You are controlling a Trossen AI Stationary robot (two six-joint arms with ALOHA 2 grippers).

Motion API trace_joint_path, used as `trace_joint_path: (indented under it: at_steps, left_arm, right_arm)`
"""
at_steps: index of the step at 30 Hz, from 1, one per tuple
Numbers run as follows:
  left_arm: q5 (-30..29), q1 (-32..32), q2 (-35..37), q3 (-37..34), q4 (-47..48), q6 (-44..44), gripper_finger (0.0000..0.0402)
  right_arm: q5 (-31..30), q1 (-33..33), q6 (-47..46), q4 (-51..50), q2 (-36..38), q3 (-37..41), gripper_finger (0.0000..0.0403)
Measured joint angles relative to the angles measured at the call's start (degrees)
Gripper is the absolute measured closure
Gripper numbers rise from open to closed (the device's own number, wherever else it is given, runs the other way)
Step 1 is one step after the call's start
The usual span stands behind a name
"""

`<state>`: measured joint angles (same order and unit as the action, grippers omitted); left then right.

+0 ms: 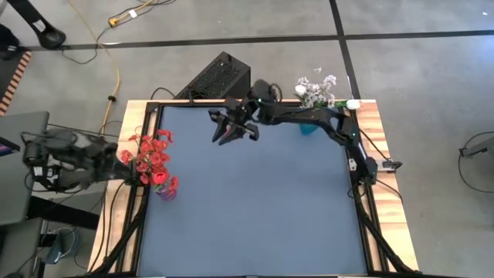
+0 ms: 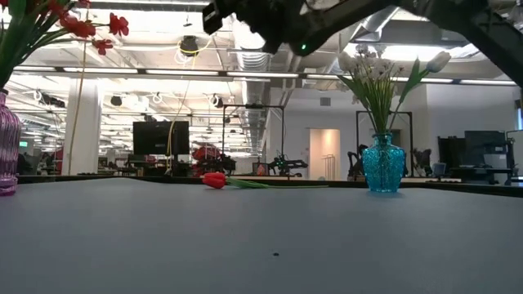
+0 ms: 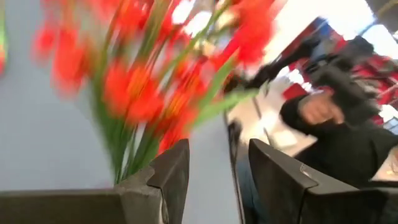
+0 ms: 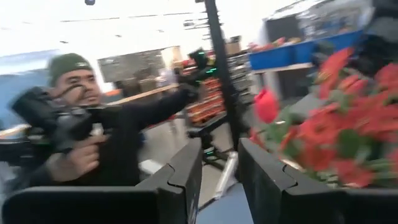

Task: Sort flowers into vase by color
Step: Put the red flower into the purple vase

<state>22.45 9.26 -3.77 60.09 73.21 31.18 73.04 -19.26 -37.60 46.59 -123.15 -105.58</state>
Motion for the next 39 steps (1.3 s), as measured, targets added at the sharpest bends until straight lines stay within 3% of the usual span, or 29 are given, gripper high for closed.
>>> trace_joint_path:
  at_steps: [3, 5, 9, 11, 17, 24, 30, 39]
  left_arm:
    - [-0.3, 0.0, 0.0, 1.6, -6.1, -5.0, 0.0248]
    - [-1.6, 0.0, 0.0, 2.2, -9.0, -7.8, 0.0248]
    - [-7.6, 0.0, 0.0, 2.9, -11.2, -12.8, 0.0248]
    - [-10.9, 0.0, 0.0, 2.9, -11.2, -14.8, 0.0248]
    - [-19.6, 0.0, 0.0, 2.9, -11.1, -18.1, 0.0248]
    - [-20.0, 0.0, 0.0, 2.7, -10.8, -18.0, 0.0248]
    - [-19.3, 0.0, 0.0, 2.7, -9.2, -16.5, 0.0248]
    - [-20.4, 0.0, 0.0, 1.1, -7.7, -19.9, 0.0248]
  right_arm:
    - [-5.8, -1.0, 13.0, -14.9, 4.0, 0.0, 0.0281]
    - [-14.4, -1.4, 25.6, -28.8, 7.3, 0.0, 0.0284]
    - [-49.0, 0.1, 51.3, -52.4, 12.4, -0.3, 0.0285]
    - [-58.0, 1.0, 56.4, -57.8, 12.8, -0.3, 0.0285]
    - [-51.5, -1.1, 57.5, -70.1, 9.6, 0.0, 0.0284]
    - [-52.6, -3.6, 63.4, -76.2, 1.2, 0.9, 0.0284]
    - [-60.5, -5.9, 69.9, -82.1, -3.0, 0.8, 0.0271]
    - [-65.9, -11.6, 74.4, -93.2, -5.3, 0.9, 0.0228]
